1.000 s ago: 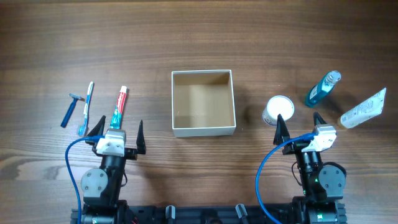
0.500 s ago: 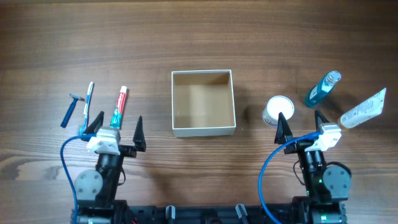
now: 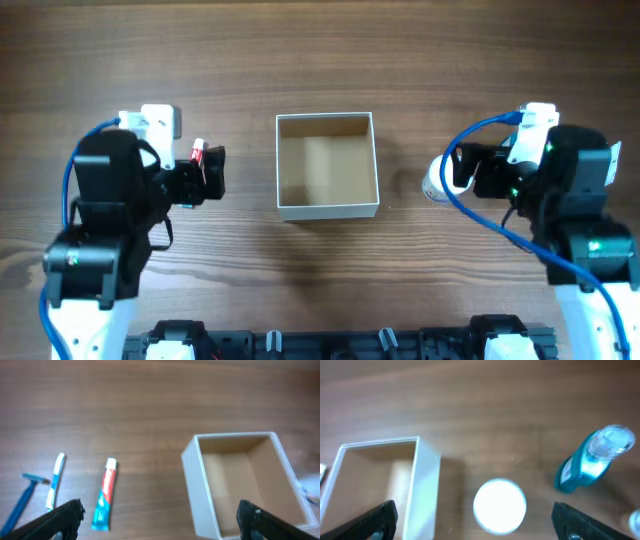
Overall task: Pack container
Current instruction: 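Reach the right gripper to the white cotton-pad jar and grasp it, then carry the jar with the right gripper into the box and release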
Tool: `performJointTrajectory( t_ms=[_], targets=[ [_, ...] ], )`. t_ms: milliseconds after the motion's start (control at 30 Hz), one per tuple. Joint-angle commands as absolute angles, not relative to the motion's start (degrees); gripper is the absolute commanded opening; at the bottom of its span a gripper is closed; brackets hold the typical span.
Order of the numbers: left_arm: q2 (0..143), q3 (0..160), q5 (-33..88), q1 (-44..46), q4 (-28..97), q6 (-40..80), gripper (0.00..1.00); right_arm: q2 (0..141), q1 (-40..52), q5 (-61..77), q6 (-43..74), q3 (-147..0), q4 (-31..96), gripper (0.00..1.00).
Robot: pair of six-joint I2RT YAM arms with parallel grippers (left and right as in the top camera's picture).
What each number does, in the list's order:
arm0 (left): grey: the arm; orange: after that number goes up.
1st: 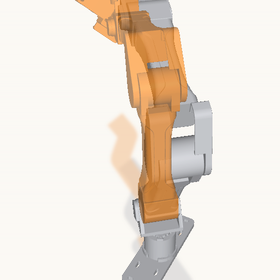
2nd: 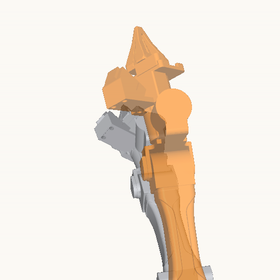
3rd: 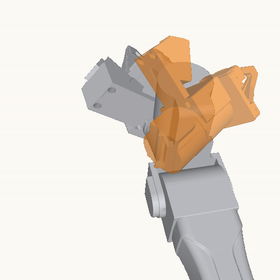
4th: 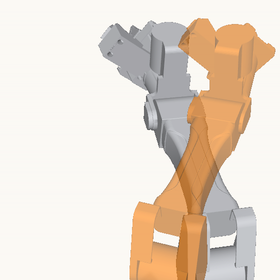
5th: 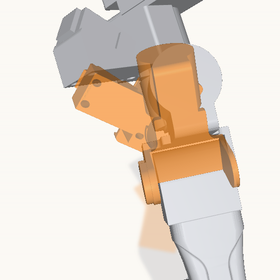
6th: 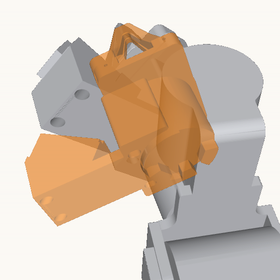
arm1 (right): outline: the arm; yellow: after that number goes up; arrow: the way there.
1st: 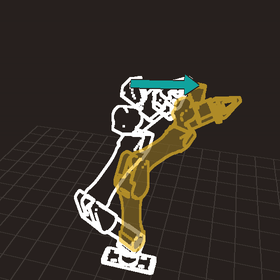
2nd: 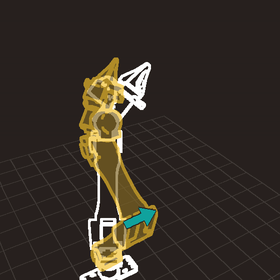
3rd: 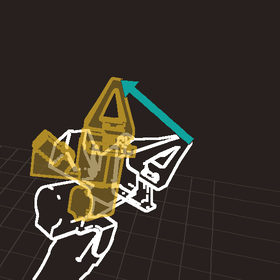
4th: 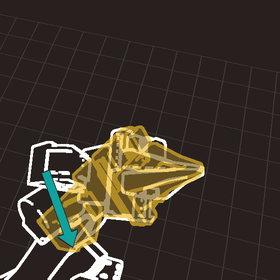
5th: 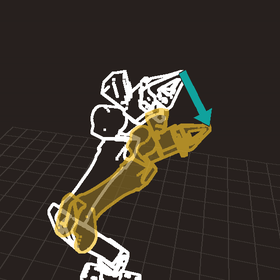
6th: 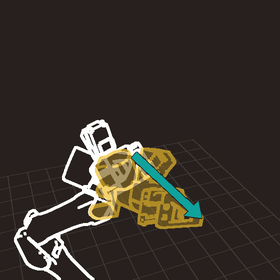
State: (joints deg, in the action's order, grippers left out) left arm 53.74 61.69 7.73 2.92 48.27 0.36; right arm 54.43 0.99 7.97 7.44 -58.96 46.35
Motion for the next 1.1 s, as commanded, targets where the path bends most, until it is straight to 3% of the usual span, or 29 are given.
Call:
performJointTrajectory(
  t_ms=[0, 100, 233, 467, 1067],
  targets=[
    [54.6, 65.2, 15.9, 3.1, 50.5, 1.0, 1.0, 55.5, 1.1, 13.4, 4.5, -62.8, 49.2, 1.0],
    [54.0, 65.2, 15.6, 3.1, 49.8, 2.6, 1.0, 58.4, 1.1, 7.0, 7.9, -65.2, 53.1, 1.0],
    [57.5, 65.2, 7.4, 3.1, 51.4, 8.8, 1.0, 73.0, 1.1, 5.5, 8.9, -75.7, 61.4, 1.0],
    [65.5, 65.2, 6.5, 3.1, 52.8, 9.7, 1.0, 90.2, 1.1, 5.6, 7.6, -75.7, 64.8, 1.0],
    [65.7, 65.2, 6.6, 3.1, 52.1, 9.7, 1.0, 105.9, 1.1, 5.8, 3.0, -75.3, 62.0, 1.0]
  ],
)
